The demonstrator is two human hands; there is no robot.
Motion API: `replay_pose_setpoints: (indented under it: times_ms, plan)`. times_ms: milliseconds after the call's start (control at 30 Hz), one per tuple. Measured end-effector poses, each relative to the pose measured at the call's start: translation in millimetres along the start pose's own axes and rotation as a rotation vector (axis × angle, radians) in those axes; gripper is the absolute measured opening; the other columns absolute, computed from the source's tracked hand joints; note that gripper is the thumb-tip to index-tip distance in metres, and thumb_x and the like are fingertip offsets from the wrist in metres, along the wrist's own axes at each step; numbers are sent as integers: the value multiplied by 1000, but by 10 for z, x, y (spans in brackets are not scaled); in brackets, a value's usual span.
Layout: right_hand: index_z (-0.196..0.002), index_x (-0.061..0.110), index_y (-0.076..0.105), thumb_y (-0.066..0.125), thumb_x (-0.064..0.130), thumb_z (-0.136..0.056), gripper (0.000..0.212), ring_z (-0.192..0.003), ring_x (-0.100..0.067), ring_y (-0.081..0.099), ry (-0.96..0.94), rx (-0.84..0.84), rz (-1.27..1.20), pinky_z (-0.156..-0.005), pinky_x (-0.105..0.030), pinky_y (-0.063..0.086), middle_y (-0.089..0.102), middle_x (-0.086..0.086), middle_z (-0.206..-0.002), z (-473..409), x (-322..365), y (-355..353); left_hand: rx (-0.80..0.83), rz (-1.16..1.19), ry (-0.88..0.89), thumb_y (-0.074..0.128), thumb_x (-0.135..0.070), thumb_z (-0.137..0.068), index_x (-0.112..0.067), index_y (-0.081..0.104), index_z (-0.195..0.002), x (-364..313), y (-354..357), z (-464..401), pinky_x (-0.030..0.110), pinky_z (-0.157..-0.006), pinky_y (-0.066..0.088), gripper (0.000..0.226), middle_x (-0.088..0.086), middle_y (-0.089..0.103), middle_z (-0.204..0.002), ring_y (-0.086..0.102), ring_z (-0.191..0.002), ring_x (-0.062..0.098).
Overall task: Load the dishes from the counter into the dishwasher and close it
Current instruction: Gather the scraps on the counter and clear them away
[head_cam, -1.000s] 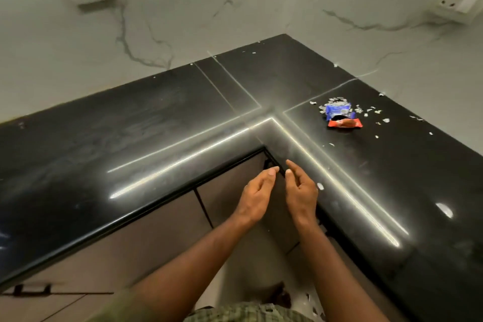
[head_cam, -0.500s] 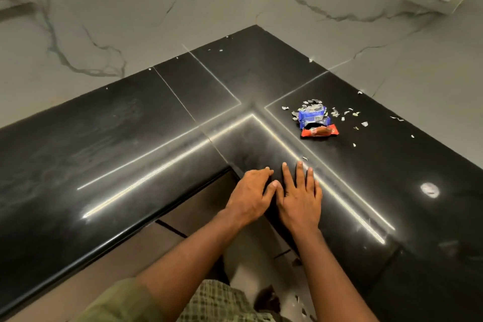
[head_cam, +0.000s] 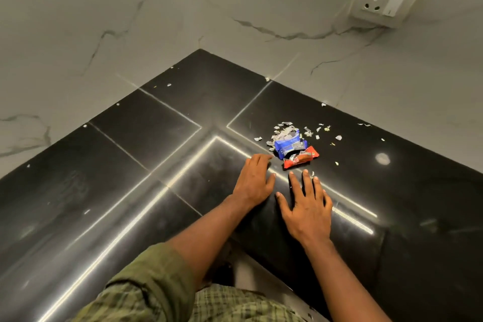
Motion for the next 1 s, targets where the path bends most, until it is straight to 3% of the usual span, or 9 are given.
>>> replay_pose_setpoints:
  times_ms: [167,267,400,500,667,867,1000]
  plan:
    - [-163,42,22,28,79,-97,76,-161,-17,10,56,-24,-16,-125,-48,20,13,9,-174,-33,-63,8,-56,66,52,66,-16,-91,-13,47,-147,80,16,-243,43,-112,44,59,6,48,-144,46,-131,21]
    - [-162,39,23,31,80,-96,78,-160,-18,12,103,-30,-54,-126,-49,20,14,7,-174,-41,-99,18,-81,-42,4,65,-29,-92,-18,42,-150,158,15,-373,47,-113,40,64,6,38,-152,40,-135,26]
    - [-164,32,25,33,78,-96,82,-161,-26,9,221,-59,-28,-129,-50,14,16,-1,-174,-115,-243,-40,-99,-139,-198,56,-48,-96,-21,30,-158,346,3,-535,55,-121,21,72,11,12,-168,13,-154,32]
    - [-167,25,18,26,78,-98,87,-162,-28,2,301,-58,-2,-129,-50,13,8,-4,-176,-294,-380,-72,-58,-188,-257,43,-58,-100,-18,17,-163,463,45,-661,57,-126,8,79,15,-5,-173,-7,-160,32]
    - [-167,15,13,12,82,-96,97,-162,-23,3,363,-82,-55,-130,-47,12,8,-8,-175,-569,-579,-95,-27,-295,-220,17,-68,-103,-13,13,-166,514,108,-756,48,-130,1,84,13,5,-174,-3,-162,25]
    - [-166,18,21,35,65,-105,79,-161,-9,6,245,-217,-449,-130,-37,14,15,2,-174,-942,-838,-234,-17,-299,-223,4,-71,-102,-15,10,-166,526,141,-797,45,-132,4,86,6,2,-175,-5,-161,17]
    - [-165,11,23,28,65,-105,81,-162,-19,6,371,-224,-390,-131,-43,10,12,-7,-175,-1323,-1163,-299,-13,-306,-233,4,-72,-102,-14,8,-167,523,152,-804,45,-132,4,86,5,-1,-175,-8,-161,16]
Point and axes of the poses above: each hand's wrist, its own z-axis away from the middle knuckle, its own y-axis out of the palm, x = y × z, the point moved 9 cm from there along -z, towards the middle knuckle
